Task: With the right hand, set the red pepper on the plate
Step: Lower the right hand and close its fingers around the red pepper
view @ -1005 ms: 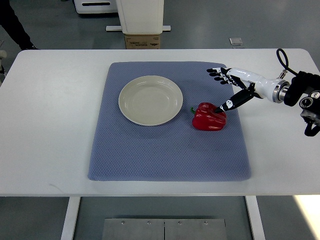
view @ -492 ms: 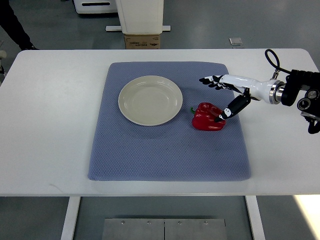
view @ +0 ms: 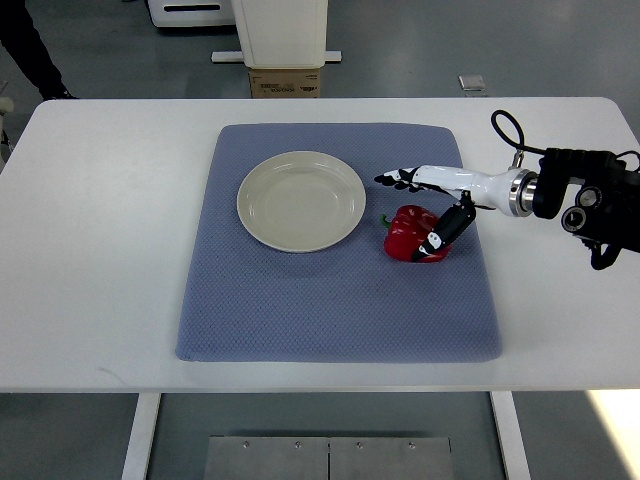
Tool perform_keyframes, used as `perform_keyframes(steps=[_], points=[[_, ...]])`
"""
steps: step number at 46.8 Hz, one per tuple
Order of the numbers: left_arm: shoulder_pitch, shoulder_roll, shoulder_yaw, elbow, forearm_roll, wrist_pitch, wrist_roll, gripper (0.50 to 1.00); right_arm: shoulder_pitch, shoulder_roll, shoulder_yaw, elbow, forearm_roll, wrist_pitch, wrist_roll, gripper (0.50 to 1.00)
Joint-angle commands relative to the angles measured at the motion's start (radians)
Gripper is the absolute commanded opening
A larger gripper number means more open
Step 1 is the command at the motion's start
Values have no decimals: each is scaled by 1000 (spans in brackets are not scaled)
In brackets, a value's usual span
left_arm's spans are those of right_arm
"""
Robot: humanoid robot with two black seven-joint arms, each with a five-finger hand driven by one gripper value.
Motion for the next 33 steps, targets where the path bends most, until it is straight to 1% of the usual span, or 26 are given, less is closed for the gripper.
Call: perform_keyframes(steps=[1,7,18,33], points=[[0,0,0,0,0,0,0,1000,-3,18,-15,-18,0,-19,0,987],[0,0,0,0,0,0,0,1000,-6,27,-23,-25,0,-25,0,979],[0,0,0,0,0,0,0,1000,-20,33,-41,-54,0,-25,3,945],[0,0,0,0,0,0,0,1000,-23,33,-45,-71,-2,-25,4,866]])
